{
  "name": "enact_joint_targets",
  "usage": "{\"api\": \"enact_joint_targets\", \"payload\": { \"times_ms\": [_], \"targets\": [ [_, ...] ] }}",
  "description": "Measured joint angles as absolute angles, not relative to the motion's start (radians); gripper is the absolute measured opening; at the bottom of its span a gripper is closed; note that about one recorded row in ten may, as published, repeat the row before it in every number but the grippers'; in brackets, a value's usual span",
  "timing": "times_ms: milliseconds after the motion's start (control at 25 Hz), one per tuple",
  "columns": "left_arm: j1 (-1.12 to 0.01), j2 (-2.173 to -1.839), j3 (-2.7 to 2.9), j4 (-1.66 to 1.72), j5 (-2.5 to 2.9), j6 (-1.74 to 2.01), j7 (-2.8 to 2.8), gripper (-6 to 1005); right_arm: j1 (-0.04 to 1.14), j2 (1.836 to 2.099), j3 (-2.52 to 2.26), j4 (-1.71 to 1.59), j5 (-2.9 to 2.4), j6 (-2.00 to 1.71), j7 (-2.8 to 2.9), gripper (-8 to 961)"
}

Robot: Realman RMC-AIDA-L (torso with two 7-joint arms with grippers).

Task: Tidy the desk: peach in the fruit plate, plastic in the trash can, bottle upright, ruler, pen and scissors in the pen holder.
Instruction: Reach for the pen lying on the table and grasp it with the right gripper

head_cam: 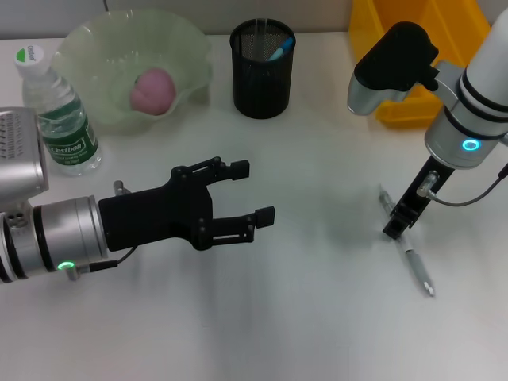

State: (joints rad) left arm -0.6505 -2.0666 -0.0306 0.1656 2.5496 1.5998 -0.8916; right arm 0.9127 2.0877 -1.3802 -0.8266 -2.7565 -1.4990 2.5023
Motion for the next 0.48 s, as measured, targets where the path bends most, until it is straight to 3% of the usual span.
{"api": "enact_joint_targets", "payload": {
  "times_ms": [360,480],
  "targets": [
    [-0.659,-2.066,-0.03,0.166,2.549,1.6,-0.895,863,0.912,2.088,-1.388,-0.827,-2.756,-1.497,2.506,354],
    [-0.661,-2.064,-0.031,0.166,2.549,1.601,-0.896,863,0.911,2.088,-1.388,-0.827,-2.756,-1.498,2.506,350]
  ]
}}
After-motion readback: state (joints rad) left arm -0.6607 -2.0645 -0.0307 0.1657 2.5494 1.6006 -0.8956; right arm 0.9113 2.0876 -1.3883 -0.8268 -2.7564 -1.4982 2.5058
